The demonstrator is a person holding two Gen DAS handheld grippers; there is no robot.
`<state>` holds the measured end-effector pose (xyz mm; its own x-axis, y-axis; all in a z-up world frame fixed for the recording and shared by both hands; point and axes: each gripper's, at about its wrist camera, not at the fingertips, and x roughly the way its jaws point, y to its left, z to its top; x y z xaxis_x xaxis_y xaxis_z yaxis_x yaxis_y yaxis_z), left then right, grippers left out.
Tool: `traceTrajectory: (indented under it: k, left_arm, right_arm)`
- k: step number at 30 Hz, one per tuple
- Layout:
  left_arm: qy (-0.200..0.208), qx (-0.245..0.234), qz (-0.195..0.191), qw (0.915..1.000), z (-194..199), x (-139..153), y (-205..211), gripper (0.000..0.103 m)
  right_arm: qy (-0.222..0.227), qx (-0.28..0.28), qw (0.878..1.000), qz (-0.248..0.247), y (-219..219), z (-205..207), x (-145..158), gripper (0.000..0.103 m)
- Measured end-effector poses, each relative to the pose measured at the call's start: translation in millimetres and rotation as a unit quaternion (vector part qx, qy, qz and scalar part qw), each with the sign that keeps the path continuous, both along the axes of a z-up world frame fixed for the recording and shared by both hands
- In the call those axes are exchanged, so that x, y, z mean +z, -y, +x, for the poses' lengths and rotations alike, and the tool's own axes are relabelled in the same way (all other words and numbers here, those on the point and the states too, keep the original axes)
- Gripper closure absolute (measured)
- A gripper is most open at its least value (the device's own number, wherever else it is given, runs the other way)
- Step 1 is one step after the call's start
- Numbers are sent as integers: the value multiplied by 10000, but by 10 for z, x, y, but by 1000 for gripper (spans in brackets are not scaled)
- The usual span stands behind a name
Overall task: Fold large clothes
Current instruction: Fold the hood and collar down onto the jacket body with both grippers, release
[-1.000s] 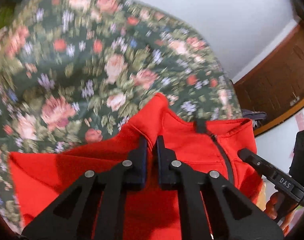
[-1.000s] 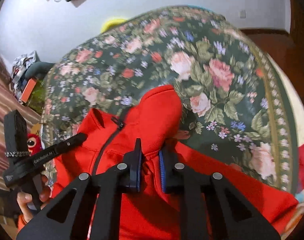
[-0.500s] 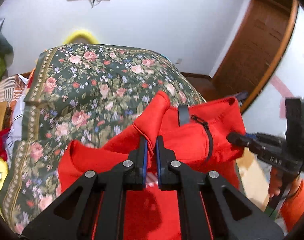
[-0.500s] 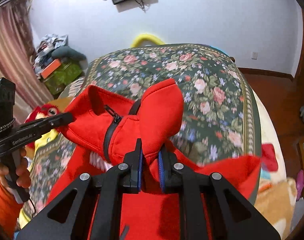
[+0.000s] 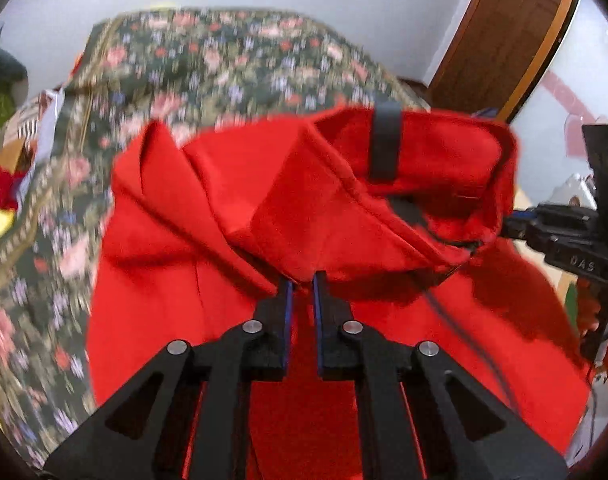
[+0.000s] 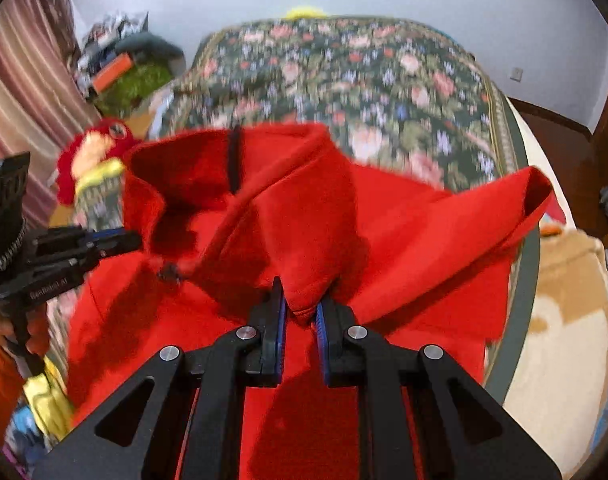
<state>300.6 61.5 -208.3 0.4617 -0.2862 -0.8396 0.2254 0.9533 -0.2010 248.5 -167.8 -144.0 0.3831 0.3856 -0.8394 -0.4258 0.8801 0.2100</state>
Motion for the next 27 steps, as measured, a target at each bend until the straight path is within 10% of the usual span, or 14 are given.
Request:
traceTrajectory:
  k: [11,19,27]
  left_arm:
    - [-205,322,401,9985,-457,-139,-340,93]
    - [499,839,633,9932,-201,364,-648,51]
    - [597,1428,544,9864,585,312,-820,35]
  right_arm:
    - [-303,-217,9993,-38,416,-322,-9,87]
    - [210,-686,9972,196,594,-87,373,85]
    - [469,-900,9948,107,409,397,343,42]
